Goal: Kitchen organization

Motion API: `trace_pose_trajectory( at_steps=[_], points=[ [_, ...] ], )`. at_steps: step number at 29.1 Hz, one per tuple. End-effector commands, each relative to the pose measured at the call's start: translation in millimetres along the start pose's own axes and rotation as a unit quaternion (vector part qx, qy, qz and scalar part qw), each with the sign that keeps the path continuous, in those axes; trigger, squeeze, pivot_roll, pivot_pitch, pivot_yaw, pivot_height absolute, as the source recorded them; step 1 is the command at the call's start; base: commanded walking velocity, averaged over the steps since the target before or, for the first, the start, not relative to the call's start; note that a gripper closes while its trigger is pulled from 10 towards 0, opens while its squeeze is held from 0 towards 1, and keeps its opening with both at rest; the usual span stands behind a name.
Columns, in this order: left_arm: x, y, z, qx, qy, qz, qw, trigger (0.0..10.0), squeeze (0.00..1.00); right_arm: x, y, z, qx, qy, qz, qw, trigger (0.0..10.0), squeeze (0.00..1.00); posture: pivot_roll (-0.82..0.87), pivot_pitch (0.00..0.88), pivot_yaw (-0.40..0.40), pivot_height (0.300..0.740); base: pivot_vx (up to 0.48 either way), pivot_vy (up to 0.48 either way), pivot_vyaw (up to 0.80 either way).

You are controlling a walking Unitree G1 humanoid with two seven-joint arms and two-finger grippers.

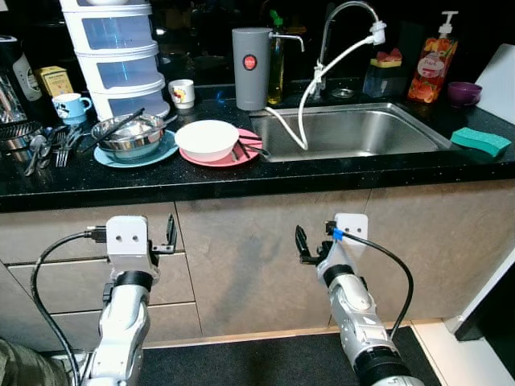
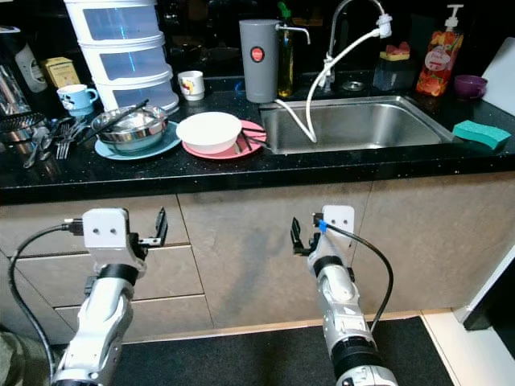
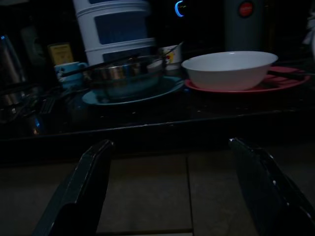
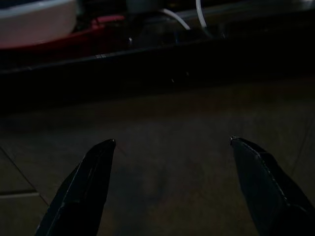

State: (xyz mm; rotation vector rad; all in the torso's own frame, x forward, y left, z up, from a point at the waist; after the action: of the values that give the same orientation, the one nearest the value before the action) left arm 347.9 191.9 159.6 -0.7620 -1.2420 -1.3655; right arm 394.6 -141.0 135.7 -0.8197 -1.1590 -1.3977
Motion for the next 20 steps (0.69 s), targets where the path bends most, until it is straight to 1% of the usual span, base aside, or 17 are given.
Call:
trace_pose_trajectory(
  at_steps=[1, 4, 8, 14, 15, 20],
  points=[
    [2.0, 0.1, 4.7, 0.006, 0.005, 0.003, 1.000, 10.0, 0.00, 3.1, 1.5, 7.3, 0.013, 0.002, -0.003, 1.000, 10.0, 0.00, 0.07, 0.000, 0.039, 0.740, 0.000, 0.000, 0.00],
    [6.7, 2.4, 4.1, 0.006, 0.002, -0.002, 1.000, 10.0, 0.00, 6.4, 4.2, 11.3, 0.021, 0.004, -0.007, 1.000, 10.0, 0.00, 0.07, 0.000, 0.039, 0.740, 0.000, 0.000, 0.00],
    [10.6, 3.0, 2.9, 0.004, 0.000, -0.006, 1.000, 10.0, 0.00, 8.4, 5.8, 12.6, 0.022, 0.008, -0.008, 1.000, 10.0, 0.00, 0.08, 0.000, 0.038, 0.740, 0.000, 0.000, 0.00],
    [20.0, 4.2, 4.4, 0.006, 0.005, -0.015, 1.000, 10.0, 0.01, 17.3, 8.6, 20.7, 0.037, 0.016, -0.020, 0.999, 10.0, 0.00, 0.08, 0.002, 0.036, 0.740, 0.282, 0.000, 0.00],
    [24.6, 5.1, 4.3, 0.003, 0.012, -0.023, 1.000, 10.0, 0.00, 23.9, 9.9, 23.8, 0.043, 0.021, -0.031, 0.998, 10.0, 0.00, 0.08, 0.002, 0.037, 0.740, 0.315, 0.000, 0.00],
    [33.8, 6.8, 3.0, -0.001, 0.016, -0.037, 0.999, 10.0, 0.00, 34.8, 12.1, 28.9, 0.055, 0.029, -0.050, 0.997, 10.0, 0.00, 0.08, 0.004, 0.038, 0.740, 0.315, 0.000, 0.00]
  ],
)
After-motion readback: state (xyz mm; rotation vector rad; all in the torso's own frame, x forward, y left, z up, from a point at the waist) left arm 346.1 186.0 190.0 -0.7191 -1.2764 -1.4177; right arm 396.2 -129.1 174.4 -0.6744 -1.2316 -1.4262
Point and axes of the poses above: a point about 5 cm out from each wrist's last joint towards the gripper, its own y axis pointing out of the wrist towards the gripper, its own x axis along the axis of the wrist's last joint, z = x × y, the point moved 5 cm from there along y, pointing out of the wrist towards the gripper, and after that the axes turned 11 degrees about y, right-handed, at the moved point
